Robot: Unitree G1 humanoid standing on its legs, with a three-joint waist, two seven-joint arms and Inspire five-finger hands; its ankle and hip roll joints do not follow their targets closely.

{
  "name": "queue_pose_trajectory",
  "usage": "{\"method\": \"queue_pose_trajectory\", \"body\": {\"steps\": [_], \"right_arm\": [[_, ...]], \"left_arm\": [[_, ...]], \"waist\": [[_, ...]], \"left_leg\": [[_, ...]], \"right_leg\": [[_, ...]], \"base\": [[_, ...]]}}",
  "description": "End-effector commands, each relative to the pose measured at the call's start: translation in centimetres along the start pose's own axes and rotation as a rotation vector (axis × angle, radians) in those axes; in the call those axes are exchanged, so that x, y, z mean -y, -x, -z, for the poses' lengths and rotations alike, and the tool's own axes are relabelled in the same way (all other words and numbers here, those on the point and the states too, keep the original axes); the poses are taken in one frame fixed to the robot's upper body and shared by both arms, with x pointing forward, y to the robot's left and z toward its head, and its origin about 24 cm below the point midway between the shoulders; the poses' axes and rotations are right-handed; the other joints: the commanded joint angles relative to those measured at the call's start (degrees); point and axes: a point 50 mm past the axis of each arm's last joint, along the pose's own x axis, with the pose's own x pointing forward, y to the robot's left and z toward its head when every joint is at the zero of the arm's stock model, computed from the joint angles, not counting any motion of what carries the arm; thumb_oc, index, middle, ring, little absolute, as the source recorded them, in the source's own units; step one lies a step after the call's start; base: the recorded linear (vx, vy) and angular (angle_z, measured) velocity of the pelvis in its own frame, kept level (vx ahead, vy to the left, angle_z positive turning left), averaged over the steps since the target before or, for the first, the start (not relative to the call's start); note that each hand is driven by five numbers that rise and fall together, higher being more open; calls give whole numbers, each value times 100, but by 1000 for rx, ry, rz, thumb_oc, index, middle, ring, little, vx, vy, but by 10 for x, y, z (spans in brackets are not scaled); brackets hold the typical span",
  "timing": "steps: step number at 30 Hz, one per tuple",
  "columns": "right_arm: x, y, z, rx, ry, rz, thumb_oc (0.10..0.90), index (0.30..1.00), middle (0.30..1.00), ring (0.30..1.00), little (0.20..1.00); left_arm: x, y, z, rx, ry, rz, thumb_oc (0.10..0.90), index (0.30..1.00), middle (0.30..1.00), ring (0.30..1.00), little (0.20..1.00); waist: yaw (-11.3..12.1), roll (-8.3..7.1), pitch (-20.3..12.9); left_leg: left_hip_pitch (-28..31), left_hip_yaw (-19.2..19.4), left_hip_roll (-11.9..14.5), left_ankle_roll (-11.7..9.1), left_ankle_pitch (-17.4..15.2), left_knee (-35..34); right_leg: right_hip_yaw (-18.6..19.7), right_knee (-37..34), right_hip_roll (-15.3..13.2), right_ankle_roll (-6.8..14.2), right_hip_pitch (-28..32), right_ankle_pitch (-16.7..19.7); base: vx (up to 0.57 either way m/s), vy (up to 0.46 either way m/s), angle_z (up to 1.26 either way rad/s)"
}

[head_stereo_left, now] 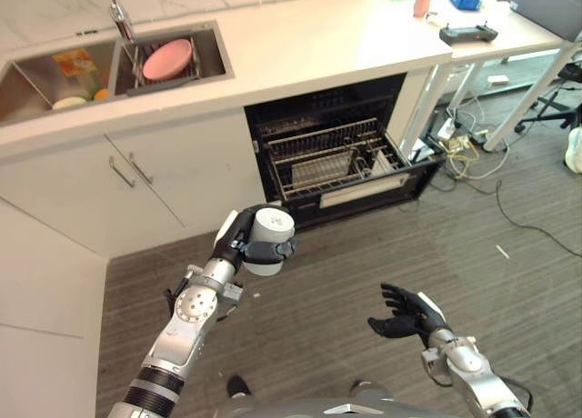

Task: Place the dishes in the dishwasher.

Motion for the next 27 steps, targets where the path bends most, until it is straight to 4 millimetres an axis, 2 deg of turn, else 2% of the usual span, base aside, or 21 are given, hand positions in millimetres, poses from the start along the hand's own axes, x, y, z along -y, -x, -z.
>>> {"method": "queue_pose_trajectory", "body": {"steps": [1,2,3,4,6,7,8,9,10,11,12,13,14,16,17,20,21,23,25,26,27], "right_arm": [[28,-5,-59,244,66,75,800,900,900,900,900],[22,-8,-63,257,38,73,800,900,900,900,900],[22,-8,-63,257,37,73,800,900,900,900,900],[12,-11,-79,322,48,37,800,900,900,900,900],[12,-12,-80,324,50,35,800,900,900,900,900],[7,-10,-88,360,38,7,800,900,900,900,900],[7,-10,-88,360,37,7,800,900,900,900,900],[8,-10,-89,371,25,10,800,900,900,900,900],[9,-10,-89,371,25,10,800,900,900,900,900],[10,-10,-94,396,17,24,800,900,900,900,900],[8,-9,-95,407,15,19,800,900,900,900,900],[12,-4,-89,396,10,38,800,900,900,900,900],[13,-4,-88,395,10,39,800,900,900,900,900],[20,-2,-84,390,-14,76,800,900,900,900,900],[24,1,-81,385,-14,95,800,900,900,900,900],[31,1,-83,376,34,119,800,900,900,900,900],[31,1,-83,376,34,119,800,900,900,900,900],[31,1,-84,378,51,131,800,900,900,900,900],[31,0,-94,417,68,140,800,900,900,900,900],[32,1,-100,439,82,145,800,900,900,900,900],[33,2,-99,438,81,153,800,900,900,900,900]], "left_arm": [[-3,-15,-72,352,-6,5,400,300,300,300,300],[-2,-21,-79,366,-76,41,400,300,300,300,300],[-2,-21,-79,366,-77,41,400,300,300,300,300],[-7,-18,-82,371,-113,38,400,300,300,300,300],[-8,-18,-82,371,-113,35,400,300,300,300,300],[-4,-21,-81,369,-109,37,400,300,300,300,300],[-4,-21,-81,370,-109,37,400,300,300,300,300],[-3,-21,-82,378,-110,40,400,300,300,300,300],[-3,-21,-82,378,-110,40,400,300,300,300,300],[0,-25,-87,400,-108,51,400,300,300,300,300],[2,-28,-89,406,-109,50,400,300,300,300,300],[9,-32,-88,397,-91,71,400,300,300,300,300],[10,-32,-87,396,-90,72,400,300,300,300,300],[16,-33,-90,416,-48,81,400,300,300,300,300],[18,-32,-91,426,-24,90,400,300,300,300,300],[18,-33,-90,426,-15,91,400,300,300,300,300],[18,-33,-90,426,-15,91,400,300,300,300,300],[16,-28,-78,379,-1,68,400,300,300,300,300],[7,-20,-70,358,-3,29,400,300,300,300,300],[1,-15,-70,358,-36,13,400,300,300,300,300],[1,-14,-66,343,-27,15,400,300,300,300,300]], "waist": [[113,188,-302],[31,30,-198],[52,2,-203],[-73,65,-59],[-45,40,-75],[-237,89,35],[-225,110,28],[-254,108,43],[-253,118,43],[-305,46,-13],[-377,11,-69],[-492,-10,-185],[-487,-13,-192],[-480,24,-191],[-423,-20,-182],[-154,-195,-18],[-157,-189,-20],[-62,-58,-61],[89,-69,-129],[194,-73,-131],[171,-1,-179]], "left_leg": [[255,213,970,-655,-75,-80],[590,423,-14,-29,-585,-542],[597,449,-53,-13,-593,-548],[847,697,-423,356,-953,-617],[834,737,-455,369,-986,-610],[1010,608,-740,487,-1163,-617],[996,624,-708,478,-1152,-617],[1043,576,-801,485,-1217,-617],[1042,576,-787,480,-1214,-617],[1155,509,-1072,532,-1454,-617],[1170,482,-1203,604,-1590,-617],[1194,314,-1345,659,-1646,-586],[1195,318,-1341,648,-1632,-586],[973,294,-1331,458,-1567,458],[736,348,-1166,185,-1567,1263],[-178,-124,-830,-613,-1122,2984],[-198,-130,-814,-617,-1136,3013],[-89,-310,-736,-166,-1531,1692],[-168,-528,-255,-157,-1150,751],[-160,-711,-203,-146,-914,368],[96,-778,-237,-88,-967,2]], "right_leg": [[-162,92,-567,156,227,-155],[-61,1822,-1616,385,-413,912],[-15,1861,-1663,403,-454,907],[-252,2964,-1857,508,-1141,1257],[-150,3092,-1914,515,-1261,1197],[-6,2802,-783,330,-1950,498],[-21,2760,-740,296,-1948,506],[-156,2262,-281,266,-2086,376],[-165,2233,-261,260,-2074,389],[-767,1487,136,196,-2313,401],[-872,1172,315,-6,-2316,225],[-534,808,642,-382,-2100,-114],[-544,772,656,-410,-2083,-109],[-443,668,780,-612,-1842,-290],[-504,546,787,-707,-1513,-395],[-335,436,884,-969,-1039,-653],[-340,432,896,-975,-1044,-654],[-225,105,765,-649,-841,-428],[-28,-169,577,-475,-670,-390],[99,-268,620,-449,-572,-432],[189,-166,644,-383,-607,-454]], "base": [[540,745,33],[369,598,4],[726,1102,7],[351,513,4],[351,370,-56],[353,230,-89],[453,247,-68],[99,3,-55],[272,43,-16],[254,-9,16],[490,-68,36],[315,-110,38],[367,-147,57],[376,-161,75],[507,-194,67],[326,-161,5],[325,30,-62],[399,288,-39],[352,268,-66],[360,166,-118],[305,182,-104]]}}
